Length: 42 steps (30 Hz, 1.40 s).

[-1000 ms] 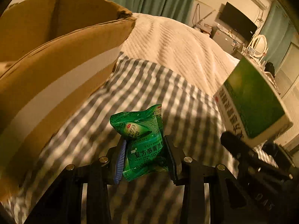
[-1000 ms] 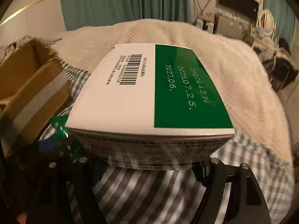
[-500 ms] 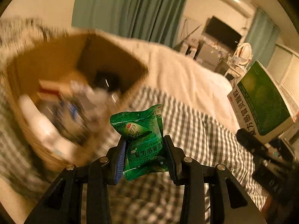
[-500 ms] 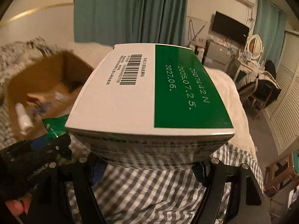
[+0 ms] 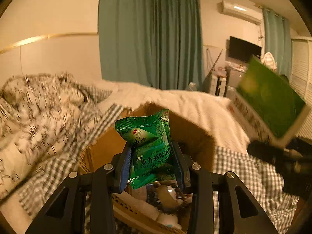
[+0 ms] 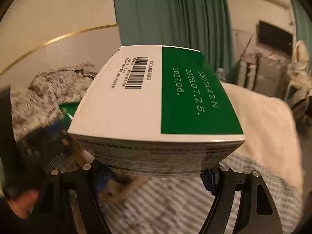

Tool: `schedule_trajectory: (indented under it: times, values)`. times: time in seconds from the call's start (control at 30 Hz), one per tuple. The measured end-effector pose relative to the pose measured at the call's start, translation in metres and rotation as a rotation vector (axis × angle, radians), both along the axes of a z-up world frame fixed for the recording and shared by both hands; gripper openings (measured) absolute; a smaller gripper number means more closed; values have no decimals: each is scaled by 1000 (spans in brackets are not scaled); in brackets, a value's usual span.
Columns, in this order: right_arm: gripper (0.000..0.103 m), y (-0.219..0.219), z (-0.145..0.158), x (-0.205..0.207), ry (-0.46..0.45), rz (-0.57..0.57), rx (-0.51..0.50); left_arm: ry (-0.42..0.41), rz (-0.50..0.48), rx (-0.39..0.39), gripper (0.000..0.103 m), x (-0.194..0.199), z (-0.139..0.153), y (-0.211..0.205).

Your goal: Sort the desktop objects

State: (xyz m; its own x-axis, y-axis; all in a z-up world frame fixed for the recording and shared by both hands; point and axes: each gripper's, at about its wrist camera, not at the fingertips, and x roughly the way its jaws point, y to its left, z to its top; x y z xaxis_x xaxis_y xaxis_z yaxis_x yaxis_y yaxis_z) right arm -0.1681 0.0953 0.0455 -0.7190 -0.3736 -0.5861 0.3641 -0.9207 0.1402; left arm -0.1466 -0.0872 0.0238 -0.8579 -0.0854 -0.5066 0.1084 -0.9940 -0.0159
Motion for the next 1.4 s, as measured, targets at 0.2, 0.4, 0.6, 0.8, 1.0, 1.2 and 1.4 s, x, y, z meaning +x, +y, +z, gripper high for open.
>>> schedule_trajectory:
  times: [0.2,0.4,0.6,0.8,1.0,1.2,1.4]
  values:
    - [79,-34,-6,-39,-18,-16,13,-29,-46,51,54,-27,-32,-13]
    - [102,-30,-9,-35,16,-32,-22,39,-65,-23,103,-9,-30,-11]
    - [103,-14,3,1,75,-37,82,37,-64,-34,103,17,-10,-9]
    - [103,18,35,54,134,-35,166,76,-58,-3,103,59,26,10]
    - [103,61,4,94,164,-138,147,107,-48,4,103,92,-3,38]
    - [102,70,-76,84,0,-170,189,71,-4,-57,103,88,-44,60]
    - [102,57,-81,69,0,-143,172,51,-6,-31,103,78,-54,60]
